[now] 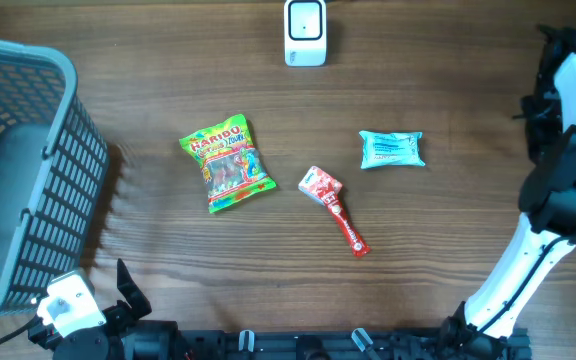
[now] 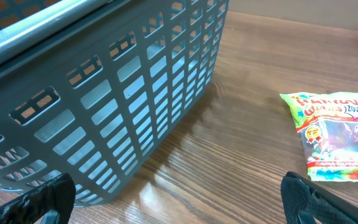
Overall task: Scan the item barcode
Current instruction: 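Reach the right gripper to the mint-green wipes pack and grasp it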
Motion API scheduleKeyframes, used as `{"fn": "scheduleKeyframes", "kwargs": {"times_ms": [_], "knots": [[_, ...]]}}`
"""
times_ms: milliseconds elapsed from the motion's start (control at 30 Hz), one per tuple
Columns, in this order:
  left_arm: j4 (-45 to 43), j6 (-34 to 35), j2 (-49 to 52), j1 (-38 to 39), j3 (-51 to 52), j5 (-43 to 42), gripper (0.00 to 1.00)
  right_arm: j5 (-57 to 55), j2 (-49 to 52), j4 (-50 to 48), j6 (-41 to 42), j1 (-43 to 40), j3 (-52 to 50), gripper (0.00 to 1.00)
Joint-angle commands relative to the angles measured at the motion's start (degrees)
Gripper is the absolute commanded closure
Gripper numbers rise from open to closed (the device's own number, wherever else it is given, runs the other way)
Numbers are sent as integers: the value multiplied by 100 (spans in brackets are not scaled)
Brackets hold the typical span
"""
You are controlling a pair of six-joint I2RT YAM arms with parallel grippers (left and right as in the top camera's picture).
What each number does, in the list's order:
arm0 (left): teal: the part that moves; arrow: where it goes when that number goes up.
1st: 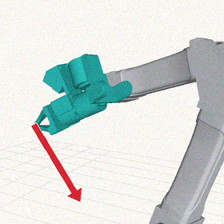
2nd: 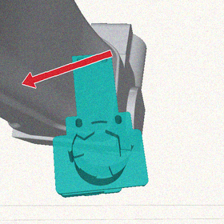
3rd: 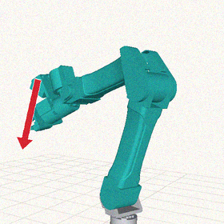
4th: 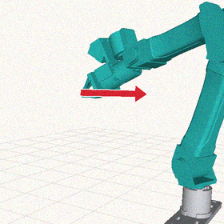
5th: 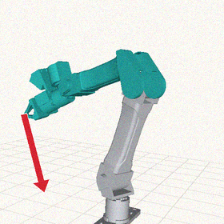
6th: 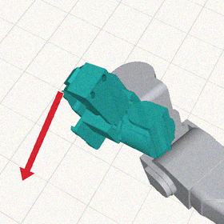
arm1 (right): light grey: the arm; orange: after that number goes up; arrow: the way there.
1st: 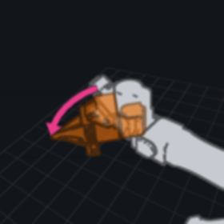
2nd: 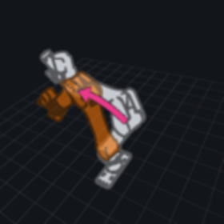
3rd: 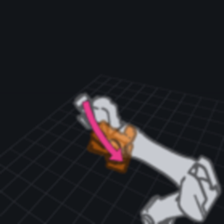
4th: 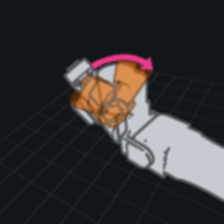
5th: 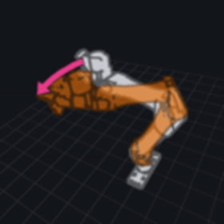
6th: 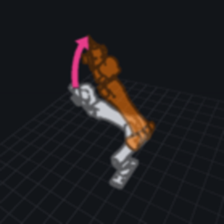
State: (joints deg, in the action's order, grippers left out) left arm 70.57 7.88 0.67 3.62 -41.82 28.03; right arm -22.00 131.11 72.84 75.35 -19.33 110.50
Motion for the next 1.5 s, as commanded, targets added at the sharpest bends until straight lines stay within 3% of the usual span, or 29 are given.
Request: {"fn": "scheduleKeyframes", "kwargs": {"times_ms": [0, 100, 267, 500, 700, 767, 867, 967, 1100, 1467], "knots": [[-17, 26, -39, -37, -4, 2, 0, -55, -514, 2, 299, 581, 50, 0], [-17, 26, -39, -37, -4, 2, 0, -2, -1029, -42, 83, 1303, 50, 0], [-17, 26, -39, -37, -4, 2, 0, 822, -1139, -214, -1338, 2758, -7, 0], [-17, 26, -39, -37, -4, 2, 0, 1091, -748, -372, 120, 3814, -398, 1], [-17, 26, -39, -37, -4, 2, 0, 1141, -693, -651, 597, 3829, -1266, 1], [-17, 26, -39, -37, -4, 2, 0, 1211, -691, -885, 492, 3812, -1366, 1], [-17, 26, -39, -37, -4, 2, 0, 1650, -662, -1696, -409, 3727, -1366, 1], [-17, 26, -39, -37, -4, 2, 0, 1657, -483, -1797, -315, 3606, -1366, 0], [-17, 26, -39, -37, -4, 2, 0, 1827, -271, -1596, -321, 3423, -1366, 18], [-17, 26, -39, -37, -4, 2, 0, 1827, -245, -855, -330, 3425, -1497, 15]]}}
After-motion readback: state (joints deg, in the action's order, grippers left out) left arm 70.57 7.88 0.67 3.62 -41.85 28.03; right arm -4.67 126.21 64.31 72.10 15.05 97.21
